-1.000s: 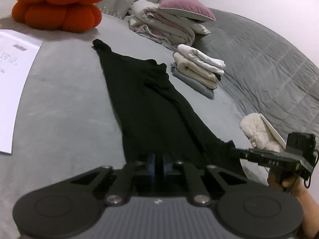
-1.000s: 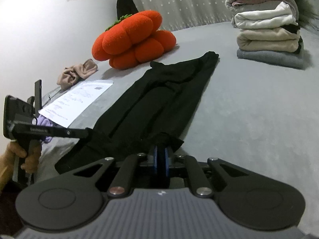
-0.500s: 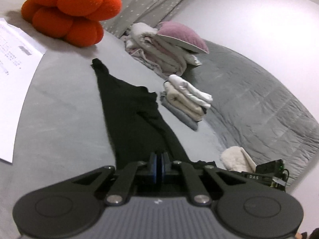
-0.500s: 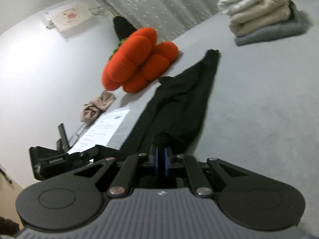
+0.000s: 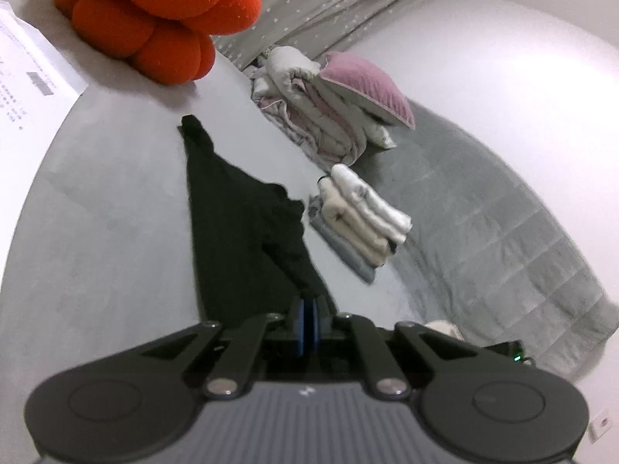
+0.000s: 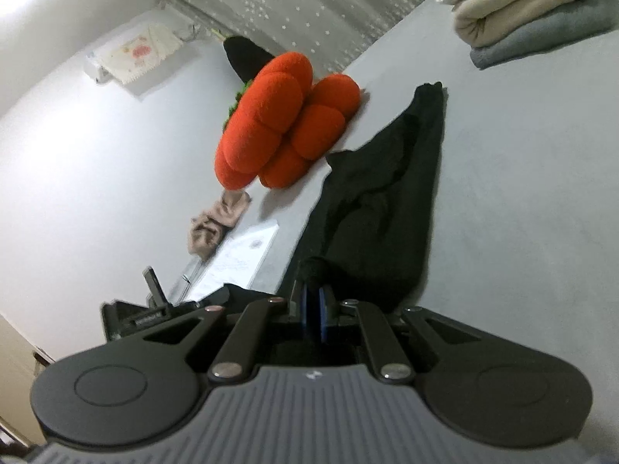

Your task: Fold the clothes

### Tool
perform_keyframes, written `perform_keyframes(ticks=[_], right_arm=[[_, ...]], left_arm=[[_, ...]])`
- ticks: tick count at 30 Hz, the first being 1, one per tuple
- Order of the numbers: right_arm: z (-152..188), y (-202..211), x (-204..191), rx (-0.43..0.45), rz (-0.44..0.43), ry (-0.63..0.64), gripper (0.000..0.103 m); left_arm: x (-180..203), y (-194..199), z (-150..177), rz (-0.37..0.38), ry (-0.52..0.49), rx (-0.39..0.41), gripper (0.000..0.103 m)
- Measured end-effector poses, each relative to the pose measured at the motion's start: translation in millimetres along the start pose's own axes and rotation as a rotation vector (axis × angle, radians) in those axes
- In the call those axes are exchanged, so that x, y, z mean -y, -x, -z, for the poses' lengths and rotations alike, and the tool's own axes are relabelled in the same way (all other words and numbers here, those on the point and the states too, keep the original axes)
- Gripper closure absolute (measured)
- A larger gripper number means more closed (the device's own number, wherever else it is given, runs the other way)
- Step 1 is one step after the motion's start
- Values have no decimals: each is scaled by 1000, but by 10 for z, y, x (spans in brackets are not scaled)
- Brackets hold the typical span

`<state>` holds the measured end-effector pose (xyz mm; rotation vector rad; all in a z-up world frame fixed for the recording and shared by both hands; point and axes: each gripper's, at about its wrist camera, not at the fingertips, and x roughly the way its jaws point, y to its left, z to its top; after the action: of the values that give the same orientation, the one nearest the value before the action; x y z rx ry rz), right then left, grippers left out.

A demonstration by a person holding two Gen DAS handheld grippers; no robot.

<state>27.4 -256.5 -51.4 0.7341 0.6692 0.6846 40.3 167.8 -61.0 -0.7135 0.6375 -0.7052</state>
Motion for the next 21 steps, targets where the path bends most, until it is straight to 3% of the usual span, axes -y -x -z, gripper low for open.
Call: perform_keyframes(ticks=[8, 10, 12, 15, 21], right_arm=[[-200, -132, 221, 7, 43, -57, 95], [-211, -175, 327, 13, 61, -95, 94], [-194, -218, 406, 11, 90, -122, 86], [-176, -228, 467, 7, 111, -151, 86], [-189, -111, 403, 18, 114, -150, 84]], left_arm=[[-176, -282, -212, -37, 36, -1, 99], [-245, -360, -218, -72, 47, -11, 99], [-314, -428, -200, -113, 57, -29, 99], [-348, -486, -162, -164, 47, -61, 98], [-185, -390, -184, -205, 0, -56, 81]])
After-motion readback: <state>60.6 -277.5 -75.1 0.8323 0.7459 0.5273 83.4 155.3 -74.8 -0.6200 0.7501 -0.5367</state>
